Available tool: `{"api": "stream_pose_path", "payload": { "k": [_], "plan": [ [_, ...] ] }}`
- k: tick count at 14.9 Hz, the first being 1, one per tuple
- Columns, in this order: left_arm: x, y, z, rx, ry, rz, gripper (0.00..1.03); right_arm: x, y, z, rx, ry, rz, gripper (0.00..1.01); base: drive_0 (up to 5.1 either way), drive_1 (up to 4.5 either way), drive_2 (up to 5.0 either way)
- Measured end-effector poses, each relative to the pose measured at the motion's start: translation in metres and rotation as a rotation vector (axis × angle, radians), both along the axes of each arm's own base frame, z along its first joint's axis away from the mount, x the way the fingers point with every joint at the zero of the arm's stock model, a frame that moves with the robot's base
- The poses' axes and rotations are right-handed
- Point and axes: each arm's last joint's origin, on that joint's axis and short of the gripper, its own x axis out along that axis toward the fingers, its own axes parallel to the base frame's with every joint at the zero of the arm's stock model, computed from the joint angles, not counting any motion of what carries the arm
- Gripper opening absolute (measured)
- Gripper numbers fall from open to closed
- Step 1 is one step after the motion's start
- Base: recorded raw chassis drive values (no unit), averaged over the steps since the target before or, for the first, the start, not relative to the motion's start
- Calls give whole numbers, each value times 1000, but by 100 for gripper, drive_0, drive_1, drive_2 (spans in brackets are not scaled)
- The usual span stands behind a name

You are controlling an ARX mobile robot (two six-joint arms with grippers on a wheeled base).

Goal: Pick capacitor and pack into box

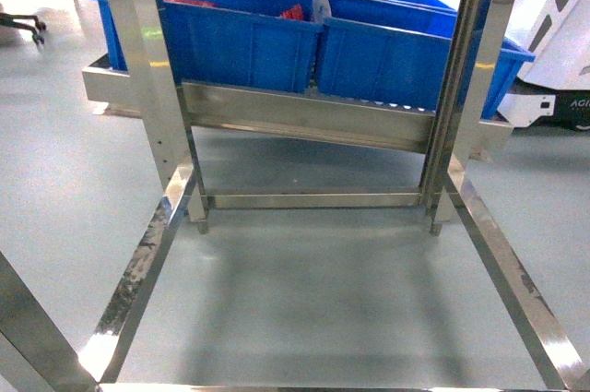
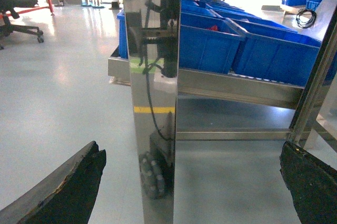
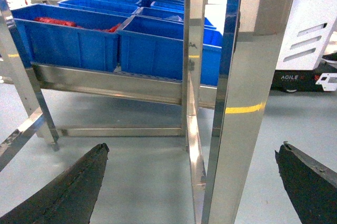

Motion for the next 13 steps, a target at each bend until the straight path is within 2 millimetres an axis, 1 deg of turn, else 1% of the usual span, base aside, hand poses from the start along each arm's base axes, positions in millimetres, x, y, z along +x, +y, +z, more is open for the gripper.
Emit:
{"api": "stream_pose_path", "payload": {
  "k": [13],
  "plan": [
    [0,0,0,0,0,0,98,0,0,0,0,0,0,98,0,0,0]
  ]
}}
